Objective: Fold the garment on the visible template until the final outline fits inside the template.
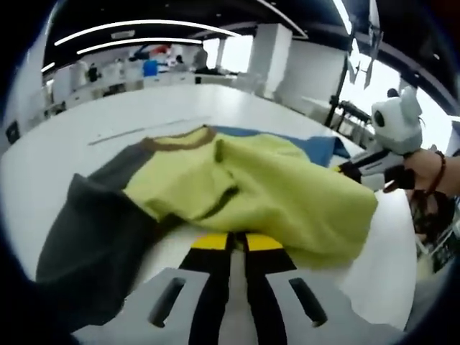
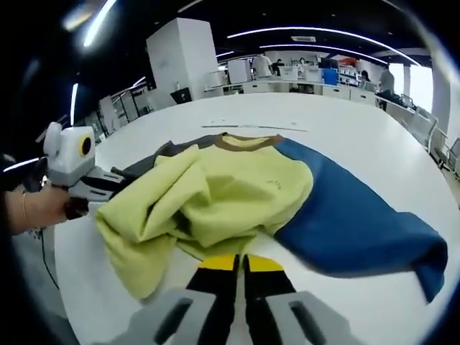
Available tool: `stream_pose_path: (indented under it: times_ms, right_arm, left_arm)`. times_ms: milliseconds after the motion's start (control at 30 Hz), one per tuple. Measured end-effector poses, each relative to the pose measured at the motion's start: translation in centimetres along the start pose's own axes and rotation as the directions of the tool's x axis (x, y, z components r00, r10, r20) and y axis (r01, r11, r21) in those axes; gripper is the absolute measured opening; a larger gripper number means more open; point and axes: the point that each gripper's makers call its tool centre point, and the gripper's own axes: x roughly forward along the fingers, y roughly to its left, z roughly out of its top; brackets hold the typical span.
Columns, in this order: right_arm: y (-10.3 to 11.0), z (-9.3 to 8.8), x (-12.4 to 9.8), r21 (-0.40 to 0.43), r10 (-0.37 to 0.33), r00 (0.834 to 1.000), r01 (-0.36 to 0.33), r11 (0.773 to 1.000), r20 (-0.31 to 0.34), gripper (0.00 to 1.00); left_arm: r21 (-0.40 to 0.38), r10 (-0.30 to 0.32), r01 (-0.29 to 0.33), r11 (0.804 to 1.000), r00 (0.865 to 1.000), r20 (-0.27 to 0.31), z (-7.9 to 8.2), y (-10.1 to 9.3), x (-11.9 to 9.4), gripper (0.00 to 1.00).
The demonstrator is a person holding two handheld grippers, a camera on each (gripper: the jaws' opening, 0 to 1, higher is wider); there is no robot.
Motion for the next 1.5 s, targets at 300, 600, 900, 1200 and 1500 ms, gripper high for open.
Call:
stream_pose_path:
  times_ms: [300,600,900,1200,1500]
  right_arm:
    - [0.3,-0.3,-0.6,-0.025,-0.008,1.000,0.008,1.000,-0.008,0.00]
    - [0.4,-0.4,-1.8,-0.045,-0.014,1.000,0.014,0.999,-0.008,0.00]
    - [0.4,-1.1,-3.5,-0.053,-0.027,1.000,0.027,0.998,-0.008,0.00]
    - [0.4,-2.0,-5.3,-0.059,-0.032,0.999,0.032,0.998,-0.011,0.00]
    - [1.0,-3.0,-7.1,-0.060,-0.032,0.999,0.031,0.998,-0.023,0.00]
  left_arm:
    - [0.004,0.017,-0.017,1.000,1.000,0.008,0.5,-0.1,-1.4,0.00]
    - [-0.015,0.042,-0.042,0.999,0.999,0.031,0.7,0.6,-3.9,0.00]
    - [-0.023,0.072,-0.072,0.997,0.997,0.029,0.6,0.8,-6.5,0.00]
    - [-0.056,0.095,-0.094,0.994,0.995,0.005,-0.3,-0.1,-8.4,0.00]
    - [-0.059,0.088,-0.091,0.994,0.995,-0.050,-2.1,-1.6,-10.3,0.00]
